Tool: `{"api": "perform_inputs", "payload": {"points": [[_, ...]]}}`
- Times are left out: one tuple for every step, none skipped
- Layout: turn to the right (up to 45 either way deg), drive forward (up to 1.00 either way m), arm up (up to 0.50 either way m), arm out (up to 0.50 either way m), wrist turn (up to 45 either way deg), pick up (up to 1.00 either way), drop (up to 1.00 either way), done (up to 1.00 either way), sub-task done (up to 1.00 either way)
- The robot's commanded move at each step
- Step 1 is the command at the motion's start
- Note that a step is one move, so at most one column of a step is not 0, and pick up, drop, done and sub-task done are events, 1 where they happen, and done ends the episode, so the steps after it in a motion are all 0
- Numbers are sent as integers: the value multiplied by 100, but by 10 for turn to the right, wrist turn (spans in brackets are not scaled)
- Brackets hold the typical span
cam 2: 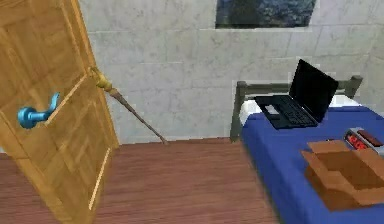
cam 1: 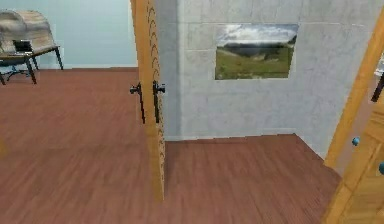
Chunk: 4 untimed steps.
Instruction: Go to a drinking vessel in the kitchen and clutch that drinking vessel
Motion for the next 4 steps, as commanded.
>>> {"api": "perform_inputs", "payload": {"points": [[0, 70, 0, 0, 0, 0, 0, 0, 0], [390, 0, 0, 0, 0, 0, 0, 0, 0], [0, 70, 0, 0, 0, 0, 0, 0, 0], [420, 0, 0, 0, 0, 0, 0, 0, 0]]}}
